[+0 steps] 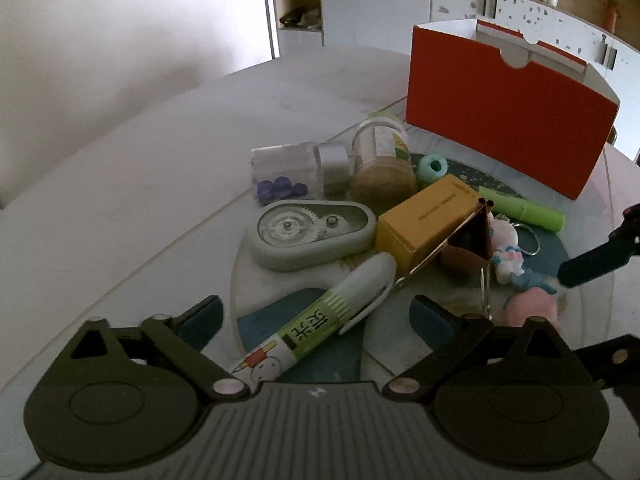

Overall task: Organize rigid objects
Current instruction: 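Grasp white glue stick with left gripper while right gripper grasps pink-dress doll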

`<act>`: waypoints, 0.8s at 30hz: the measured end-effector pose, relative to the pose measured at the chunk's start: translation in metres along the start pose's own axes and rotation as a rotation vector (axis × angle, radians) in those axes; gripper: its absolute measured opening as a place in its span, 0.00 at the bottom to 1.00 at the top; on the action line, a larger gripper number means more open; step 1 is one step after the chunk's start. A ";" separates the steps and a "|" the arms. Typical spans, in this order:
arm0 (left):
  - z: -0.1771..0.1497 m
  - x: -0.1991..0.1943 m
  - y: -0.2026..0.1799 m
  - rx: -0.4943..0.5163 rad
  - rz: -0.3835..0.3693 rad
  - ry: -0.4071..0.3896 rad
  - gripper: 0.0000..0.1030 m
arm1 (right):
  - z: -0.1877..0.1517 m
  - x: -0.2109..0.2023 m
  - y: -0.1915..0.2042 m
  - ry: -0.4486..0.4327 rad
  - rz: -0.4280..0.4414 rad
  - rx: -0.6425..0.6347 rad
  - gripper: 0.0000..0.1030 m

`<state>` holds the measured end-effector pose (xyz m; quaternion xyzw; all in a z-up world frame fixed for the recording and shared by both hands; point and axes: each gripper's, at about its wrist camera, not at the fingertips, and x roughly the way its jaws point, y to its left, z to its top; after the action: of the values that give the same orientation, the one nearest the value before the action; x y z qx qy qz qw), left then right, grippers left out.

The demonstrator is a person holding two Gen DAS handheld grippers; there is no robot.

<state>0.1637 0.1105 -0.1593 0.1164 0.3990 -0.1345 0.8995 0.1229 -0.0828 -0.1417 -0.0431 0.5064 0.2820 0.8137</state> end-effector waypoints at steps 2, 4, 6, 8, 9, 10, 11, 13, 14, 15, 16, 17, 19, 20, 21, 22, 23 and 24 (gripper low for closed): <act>0.001 0.001 0.000 -0.003 -0.008 0.002 0.89 | 0.001 0.001 0.001 0.005 0.001 0.001 0.68; 0.002 0.001 0.000 -0.010 -0.022 0.000 0.82 | 0.001 0.004 -0.001 0.014 0.007 0.013 0.64; 0.003 0.001 -0.002 -0.012 -0.027 0.003 0.73 | 0.000 0.005 -0.002 0.013 0.014 0.022 0.62; 0.004 0.000 -0.005 -0.013 -0.038 0.008 0.65 | -0.001 0.004 -0.002 0.011 0.018 0.027 0.59; 0.004 -0.001 -0.006 -0.014 -0.039 0.011 0.62 | -0.001 0.004 -0.003 0.012 0.024 0.033 0.56; 0.004 -0.002 -0.008 -0.014 -0.033 0.014 0.62 | -0.002 0.004 -0.004 0.014 0.032 0.040 0.54; 0.003 -0.003 -0.009 -0.013 -0.026 0.018 0.60 | -0.002 0.003 -0.005 0.017 0.039 0.046 0.50; 0.002 -0.005 -0.011 -0.018 -0.029 0.024 0.51 | -0.003 0.001 -0.007 0.021 0.046 0.051 0.47; 0.002 -0.006 -0.011 -0.026 -0.034 0.029 0.45 | -0.003 0.000 -0.009 0.021 0.044 0.055 0.47; 0.003 -0.006 -0.013 -0.030 -0.034 0.033 0.40 | -0.004 -0.001 -0.011 0.022 0.045 0.061 0.46; 0.003 -0.007 -0.014 -0.028 -0.030 0.038 0.38 | -0.004 -0.002 -0.012 0.023 0.047 0.066 0.46; 0.003 -0.009 -0.016 -0.029 -0.030 0.044 0.34 | -0.005 -0.003 -0.014 0.023 0.047 0.069 0.46; 0.002 -0.011 -0.018 -0.036 -0.031 0.054 0.31 | -0.008 -0.006 -0.018 0.024 0.045 0.068 0.46; 0.001 -0.013 -0.020 -0.042 -0.031 0.060 0.28 | -0.008 -0.007 -0.019 0.022 0.043 0.067 0.46; 0.000 -0.014 -0.021 -0.048 -0.030 0.064 0.22 | -0.010 -0.010 -0.021 0.017 0.041 0.067 0.46; -0.001 -0.016 -0.022 -0.055 -0.030 0.066 0.21 | -0.011 -0.012 -0.022 0.014 0.042 0.068 0.46; -0.002 -0.017 -0.022 -0.062 -0.030 0.070 0.21 | -0.013 -0.015 -0.024 0.010 0.041 0.071 0.46; -0.004 -0.019 -0.023 -0.072 -0.028 0.072 0.21 | -0.014 -0.018 -0.026 0.006 0.038 0.072 0.46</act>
<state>0.1412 0.0927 -0.1500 0.0831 0.4370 -0.1284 0.8863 0.1191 -0.1170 -0.1389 -0.0048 0.5193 0.2788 0.8078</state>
